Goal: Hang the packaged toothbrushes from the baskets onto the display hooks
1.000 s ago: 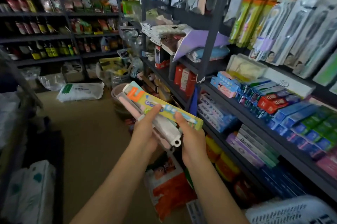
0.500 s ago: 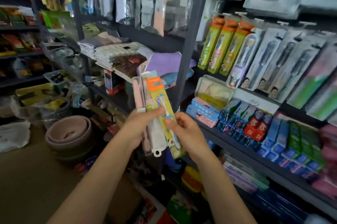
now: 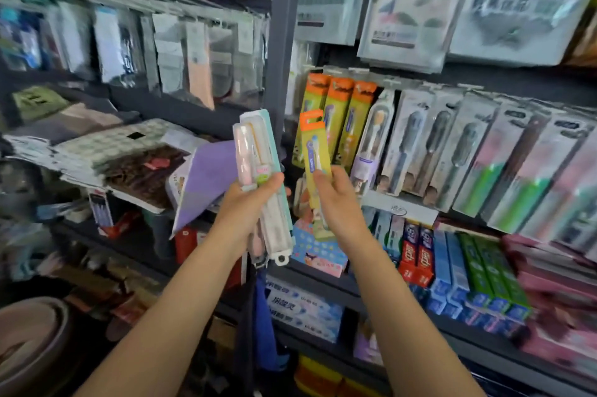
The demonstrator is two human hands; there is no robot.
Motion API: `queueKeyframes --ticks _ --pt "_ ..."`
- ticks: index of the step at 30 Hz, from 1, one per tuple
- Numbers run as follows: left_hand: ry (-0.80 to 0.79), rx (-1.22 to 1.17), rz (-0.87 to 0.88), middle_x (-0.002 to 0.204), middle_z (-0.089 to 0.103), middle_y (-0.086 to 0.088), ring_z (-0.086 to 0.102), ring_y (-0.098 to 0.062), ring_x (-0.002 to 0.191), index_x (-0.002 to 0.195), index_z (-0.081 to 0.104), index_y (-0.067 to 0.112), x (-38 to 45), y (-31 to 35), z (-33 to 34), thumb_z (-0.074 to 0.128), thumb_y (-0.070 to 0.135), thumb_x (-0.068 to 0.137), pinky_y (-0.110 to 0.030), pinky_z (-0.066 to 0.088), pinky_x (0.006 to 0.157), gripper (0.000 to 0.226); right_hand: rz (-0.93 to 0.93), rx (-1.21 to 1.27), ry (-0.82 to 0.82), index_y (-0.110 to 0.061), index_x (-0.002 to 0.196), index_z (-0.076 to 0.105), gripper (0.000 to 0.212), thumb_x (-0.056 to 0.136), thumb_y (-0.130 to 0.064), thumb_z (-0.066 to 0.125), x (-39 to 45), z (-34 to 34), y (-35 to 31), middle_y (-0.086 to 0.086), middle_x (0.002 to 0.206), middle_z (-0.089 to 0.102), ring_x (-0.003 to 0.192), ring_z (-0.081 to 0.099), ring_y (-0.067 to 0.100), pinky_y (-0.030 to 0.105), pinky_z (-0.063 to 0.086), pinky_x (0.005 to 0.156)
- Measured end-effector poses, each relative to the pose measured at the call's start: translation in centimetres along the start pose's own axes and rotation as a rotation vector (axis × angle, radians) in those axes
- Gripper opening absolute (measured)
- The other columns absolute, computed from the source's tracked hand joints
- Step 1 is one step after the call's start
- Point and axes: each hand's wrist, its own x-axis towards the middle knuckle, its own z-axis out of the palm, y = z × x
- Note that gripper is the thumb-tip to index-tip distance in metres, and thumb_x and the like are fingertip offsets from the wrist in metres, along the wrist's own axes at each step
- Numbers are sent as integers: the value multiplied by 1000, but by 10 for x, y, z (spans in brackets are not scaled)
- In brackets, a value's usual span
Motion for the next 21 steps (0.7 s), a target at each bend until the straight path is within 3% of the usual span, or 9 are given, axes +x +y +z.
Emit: queueKeyframes --ticks 2,4,6,9,11,13,16,18,21 --pt "32 -2 35 86 78 1 75 -14 82 111 71 15 12 0 8 72 29 92 -28 56 69 23 -49 -65 34 -11 111 47 15 109 -25 44 24 -5 1 -8 66 63 46 56 6 21 47 50" --pt "80 10 79 87 78 0 75 -18 87 109 71 17 26 -2 17 74 29 91 -31 57 73 22 -87 -103 20 -13 119 49 18 108 -27 45 51 -10 5 7 75 68 46 61 19 34 53 52" --pt "136 18 124 91 78 -1 74 -21 91 110 71 18 42 -2 26 75 29 90 -35 57 78 23 -112 -156 -23 -8 120 47 23 108 -27 46 79 -13 10 13 76 71 41 59 21 39 54 50" --pt "191 22 183 101 77 -10 73 -27 98 118 69 13 62 -3 36 75 29 89 -43 59 86 33 -147 -164 -66 -3 116 49 26 108 -27 47 110 -14 14 2 65 69 39 57 18 36 50 48" --pt "226 11 217 102 76 -13 73 -28 97 118 68 11 70 -4 40 75 28 89 -46 59 87 34 -157 -146 -81 -2 113 50 26 107 -27 47 127 -14 18 14 70 69 40 59 20 37 49 49" --pt "251 8 244 96 78 -5 74 -21 92 113 69 14 77 -7 44 75 25 89 -40 60 82 27 -155 -121 -88 -2 112 49 25 107 -27 47 140 -13 21 22 79 69 42 59 22 37 48 47" --pt "243 24 279 81 76 8 74 -9 81 107 67 18 82 -9 49 74 18 89 -24 57 69 19 -179 -76 -14 -6 116 50 23 108 -28 46 152 -14 28 17 80 70 45 60 28 35 50 47" --pt "233 34 295 82 76 8 73 -10 82 108 67 17 85 -10 49 75 16 88 -25 57 70 21 -192 -62 46 -7 117 51 24 108 -29 47 156 -15 35 9 77 70 50 64 31 35 53 50" --pt "200 32 302 91 77 2 74 -15 91 113 66 14 86 -11 46 74 16 87 -31 59 77 27 -170 -80 86 -9 111 55 31 106 -39 47 160 -11 49 8 80 69 63 69 23 35 57 63"
